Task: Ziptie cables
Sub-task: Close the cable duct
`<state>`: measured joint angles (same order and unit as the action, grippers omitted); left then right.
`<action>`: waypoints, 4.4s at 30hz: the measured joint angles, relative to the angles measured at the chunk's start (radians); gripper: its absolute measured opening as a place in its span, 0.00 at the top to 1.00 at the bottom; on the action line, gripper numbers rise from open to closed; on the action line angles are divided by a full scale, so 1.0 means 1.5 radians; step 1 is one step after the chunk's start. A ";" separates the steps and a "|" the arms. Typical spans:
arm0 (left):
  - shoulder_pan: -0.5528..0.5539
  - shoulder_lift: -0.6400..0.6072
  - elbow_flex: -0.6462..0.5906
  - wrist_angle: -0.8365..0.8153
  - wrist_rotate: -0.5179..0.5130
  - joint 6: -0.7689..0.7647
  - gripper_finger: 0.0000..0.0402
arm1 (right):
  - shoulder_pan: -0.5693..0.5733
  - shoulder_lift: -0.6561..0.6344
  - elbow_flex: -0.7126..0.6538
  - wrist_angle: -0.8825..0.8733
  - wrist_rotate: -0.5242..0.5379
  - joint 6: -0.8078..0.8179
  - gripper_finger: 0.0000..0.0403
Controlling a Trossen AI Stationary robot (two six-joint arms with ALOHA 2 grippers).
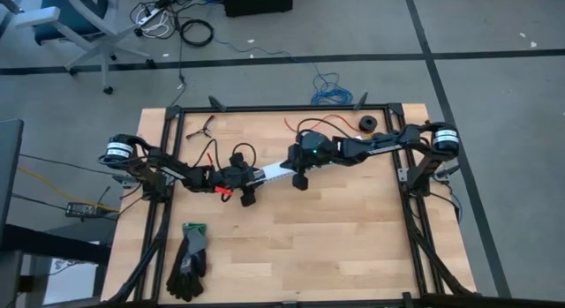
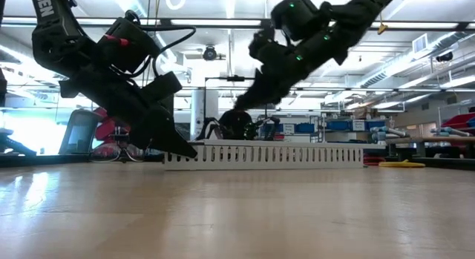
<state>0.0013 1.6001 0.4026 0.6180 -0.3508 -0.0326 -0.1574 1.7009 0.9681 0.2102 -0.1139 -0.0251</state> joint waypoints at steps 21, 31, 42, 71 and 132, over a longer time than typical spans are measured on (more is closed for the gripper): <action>0.025 0.064 0.002 0.079 0.015 -0.001 0.33 | -0.001 -0.013 -0.034 0.018 0.019 0.017 1.00; 0.026 0.065 0.001 0.087 0.015 0.003 0.41 | -0.006 -0.013 -0.033 -0.062 0.108 0.021 1.00; 0.026 0.065 0.000 0.086 0.015 0.001 0.41 | -0.034 0.018 -0.032 -0.121 0.117 0.089 1.00; 0.024 0.005 -0.001 0.035 0.015 -0.001 0.25 | -0.030 0.062 -0.002 0.144 -0.062 0.034 1.00; -0.005 0.090 -0.084 0.238 -0.029 -0.016 0.42 | -0.051 -0.121 -0.001 -0.418 0.204 0.108 1.00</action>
<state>-0.0055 1.7347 0.2768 0.9745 -0.3939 -0.0568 -0.2340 1.5194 0.9665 -0.4172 0.1920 0.1366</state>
